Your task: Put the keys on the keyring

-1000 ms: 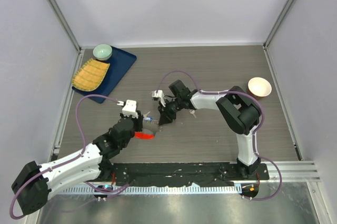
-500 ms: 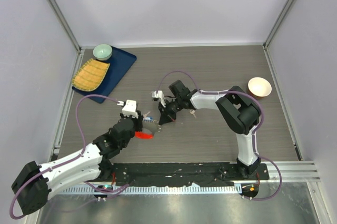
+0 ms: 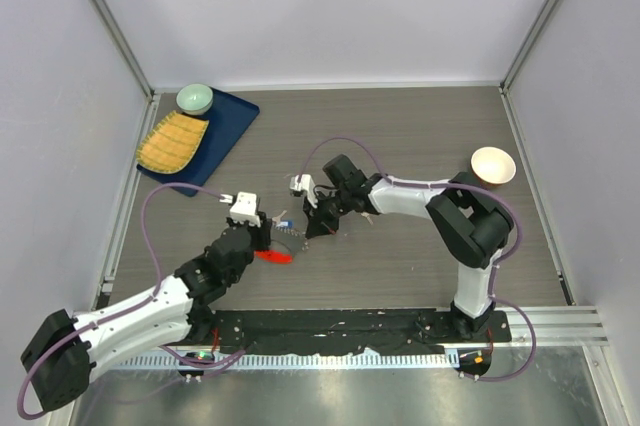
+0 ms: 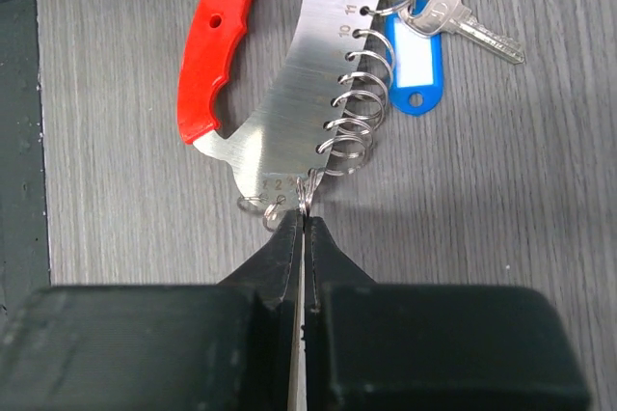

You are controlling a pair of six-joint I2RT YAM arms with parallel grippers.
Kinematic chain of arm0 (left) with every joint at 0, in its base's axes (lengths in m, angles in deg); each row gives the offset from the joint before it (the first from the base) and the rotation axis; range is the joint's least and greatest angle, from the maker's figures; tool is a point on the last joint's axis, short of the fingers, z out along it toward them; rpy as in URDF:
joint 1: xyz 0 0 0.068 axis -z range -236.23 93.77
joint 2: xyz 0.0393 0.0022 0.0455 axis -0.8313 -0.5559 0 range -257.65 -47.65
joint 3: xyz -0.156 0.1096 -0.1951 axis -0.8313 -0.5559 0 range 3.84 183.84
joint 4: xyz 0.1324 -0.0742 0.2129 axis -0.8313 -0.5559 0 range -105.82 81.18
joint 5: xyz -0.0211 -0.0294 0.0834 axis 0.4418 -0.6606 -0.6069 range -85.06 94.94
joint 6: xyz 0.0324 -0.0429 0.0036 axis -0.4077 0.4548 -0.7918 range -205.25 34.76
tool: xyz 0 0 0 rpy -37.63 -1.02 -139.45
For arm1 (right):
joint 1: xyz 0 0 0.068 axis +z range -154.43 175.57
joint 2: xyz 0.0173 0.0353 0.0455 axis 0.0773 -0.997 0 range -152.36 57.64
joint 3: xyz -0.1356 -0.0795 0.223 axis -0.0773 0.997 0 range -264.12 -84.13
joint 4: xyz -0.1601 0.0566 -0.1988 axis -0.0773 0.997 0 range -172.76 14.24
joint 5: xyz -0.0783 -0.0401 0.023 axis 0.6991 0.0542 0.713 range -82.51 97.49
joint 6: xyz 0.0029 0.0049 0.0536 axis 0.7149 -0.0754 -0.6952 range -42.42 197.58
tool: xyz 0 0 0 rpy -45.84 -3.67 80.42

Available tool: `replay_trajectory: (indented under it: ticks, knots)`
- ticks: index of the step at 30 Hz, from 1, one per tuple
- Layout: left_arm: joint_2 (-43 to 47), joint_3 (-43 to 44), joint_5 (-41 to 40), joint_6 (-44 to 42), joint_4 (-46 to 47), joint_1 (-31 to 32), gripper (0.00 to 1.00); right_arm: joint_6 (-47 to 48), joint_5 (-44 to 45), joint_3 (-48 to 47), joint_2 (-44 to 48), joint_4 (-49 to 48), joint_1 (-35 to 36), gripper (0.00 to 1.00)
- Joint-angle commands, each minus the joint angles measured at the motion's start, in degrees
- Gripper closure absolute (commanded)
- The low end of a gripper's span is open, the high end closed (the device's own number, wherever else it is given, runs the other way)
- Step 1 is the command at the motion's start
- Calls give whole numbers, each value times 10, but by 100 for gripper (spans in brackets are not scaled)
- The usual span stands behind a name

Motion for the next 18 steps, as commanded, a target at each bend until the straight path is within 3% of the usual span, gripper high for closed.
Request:
replay_trajectory:
  ticks: [1, 18]
  knots:
    - [34, -22, 12, 0, 71, -3, 67, -11, 30, 22, 76, -43, 11, 99]
    - [217, -135, 267, -76, 260, -3, 63, -61, 73, 127, 276, -168, 28, 99]
